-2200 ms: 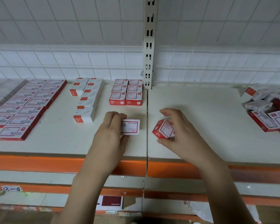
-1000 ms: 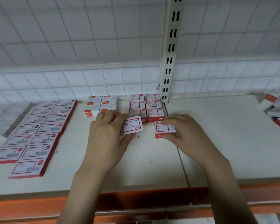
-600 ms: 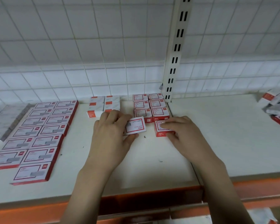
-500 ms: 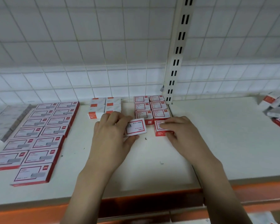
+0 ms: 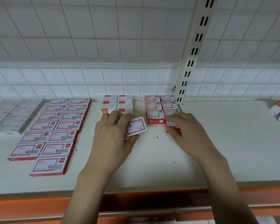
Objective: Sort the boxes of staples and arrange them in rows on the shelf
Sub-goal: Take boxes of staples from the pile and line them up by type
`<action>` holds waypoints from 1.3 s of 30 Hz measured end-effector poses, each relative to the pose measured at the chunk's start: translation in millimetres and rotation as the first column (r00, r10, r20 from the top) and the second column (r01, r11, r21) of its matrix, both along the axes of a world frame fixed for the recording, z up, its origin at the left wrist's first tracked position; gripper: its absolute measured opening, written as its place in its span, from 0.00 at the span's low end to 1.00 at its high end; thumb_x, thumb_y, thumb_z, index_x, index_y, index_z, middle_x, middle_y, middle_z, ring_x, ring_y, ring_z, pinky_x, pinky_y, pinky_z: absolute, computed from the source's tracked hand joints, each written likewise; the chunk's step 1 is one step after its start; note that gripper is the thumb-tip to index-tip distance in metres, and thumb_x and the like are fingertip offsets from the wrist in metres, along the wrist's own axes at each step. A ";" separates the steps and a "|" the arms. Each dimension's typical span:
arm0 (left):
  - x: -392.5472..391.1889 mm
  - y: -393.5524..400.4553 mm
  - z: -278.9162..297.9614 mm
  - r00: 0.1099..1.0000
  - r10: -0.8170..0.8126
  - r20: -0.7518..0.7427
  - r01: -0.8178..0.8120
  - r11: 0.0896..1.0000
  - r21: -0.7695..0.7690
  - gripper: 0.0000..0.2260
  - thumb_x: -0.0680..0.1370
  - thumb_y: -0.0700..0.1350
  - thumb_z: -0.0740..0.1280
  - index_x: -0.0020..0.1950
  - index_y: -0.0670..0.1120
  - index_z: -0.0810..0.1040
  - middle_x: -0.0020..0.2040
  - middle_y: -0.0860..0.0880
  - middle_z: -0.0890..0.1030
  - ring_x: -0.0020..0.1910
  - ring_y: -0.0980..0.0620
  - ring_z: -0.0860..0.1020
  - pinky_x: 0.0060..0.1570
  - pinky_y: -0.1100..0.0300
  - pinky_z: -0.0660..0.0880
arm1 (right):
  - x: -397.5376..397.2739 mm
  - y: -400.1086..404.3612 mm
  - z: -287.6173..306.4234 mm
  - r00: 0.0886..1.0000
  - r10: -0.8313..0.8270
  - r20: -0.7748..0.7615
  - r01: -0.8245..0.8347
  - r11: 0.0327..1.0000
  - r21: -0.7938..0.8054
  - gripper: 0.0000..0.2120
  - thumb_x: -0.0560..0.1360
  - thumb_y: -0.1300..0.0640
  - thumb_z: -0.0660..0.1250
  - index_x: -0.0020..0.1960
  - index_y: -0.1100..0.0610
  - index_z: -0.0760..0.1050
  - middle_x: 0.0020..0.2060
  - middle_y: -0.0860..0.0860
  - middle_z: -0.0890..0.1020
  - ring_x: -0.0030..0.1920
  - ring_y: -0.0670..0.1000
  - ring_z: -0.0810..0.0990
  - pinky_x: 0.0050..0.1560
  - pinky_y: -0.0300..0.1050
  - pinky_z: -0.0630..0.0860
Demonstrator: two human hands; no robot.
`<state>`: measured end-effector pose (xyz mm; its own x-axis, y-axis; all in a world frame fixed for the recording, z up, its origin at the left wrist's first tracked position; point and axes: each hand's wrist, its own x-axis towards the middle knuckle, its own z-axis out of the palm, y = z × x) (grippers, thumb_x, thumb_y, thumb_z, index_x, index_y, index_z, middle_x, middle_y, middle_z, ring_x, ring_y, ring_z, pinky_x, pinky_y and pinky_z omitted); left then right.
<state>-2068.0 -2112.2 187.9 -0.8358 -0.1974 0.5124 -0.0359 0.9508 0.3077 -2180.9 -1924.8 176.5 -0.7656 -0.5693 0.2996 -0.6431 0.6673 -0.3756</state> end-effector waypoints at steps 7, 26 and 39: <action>27.7 -30.6 1.2 0.999 -0.050 -0.007 0.051 0.993 0.111 0.19 0.71 0.55 0.62 0.53 0.42 0.72 0.46 0.45 0.74 0.43 0.46 0.72 0.40 0.54 0.70 | 27.5 -32.8 5.6 0.999 0.053 -0.014 -0.053 0.999 -0.013 0.13 0.74 0.60 0.67 0.59 0.56 0.77 0.55 0.51 0.78 0.56 0.53 0.73 0.54 0.38 0.65; 114.5 -97.3 -3.5 0.986 0.042 0.160 -0.066 0.987 0.149 0.25 0.68 0.42 0.68 0.65 0.50 0.68 0.66 0.48 0.60 0.32 0.46 0.72 0.35 0.59 0.67 | 104.1 -94.8 3.3 0.995 0.094 0.020 -0.093 0.995 -0.028 0.15 0.75 0.59 0.66 0.61 0.56 0.76 0.59 0.51 0.77 0.60 0.51 0.72 0.55 0.32 0.62; 121.2 -70.4 -11.0 0.983 0.137 0.122 -0.162 0.961 0.226 0.31 0.63 0.38 0.75 0.63 0.36 0.69 0.56 0.44 0.69 0.52 0.40 0.73 0.51 0.64 0.66 | 112.3 -65.4 4.3 0.990 0.120 0.075 -0.118 0.993 -0.023 0.16 0.77 0.57 0.63 0.64 0.53 0.73 0.62 0.49 0.75 0.62 0.50 0.70 0.62 0.37 0.62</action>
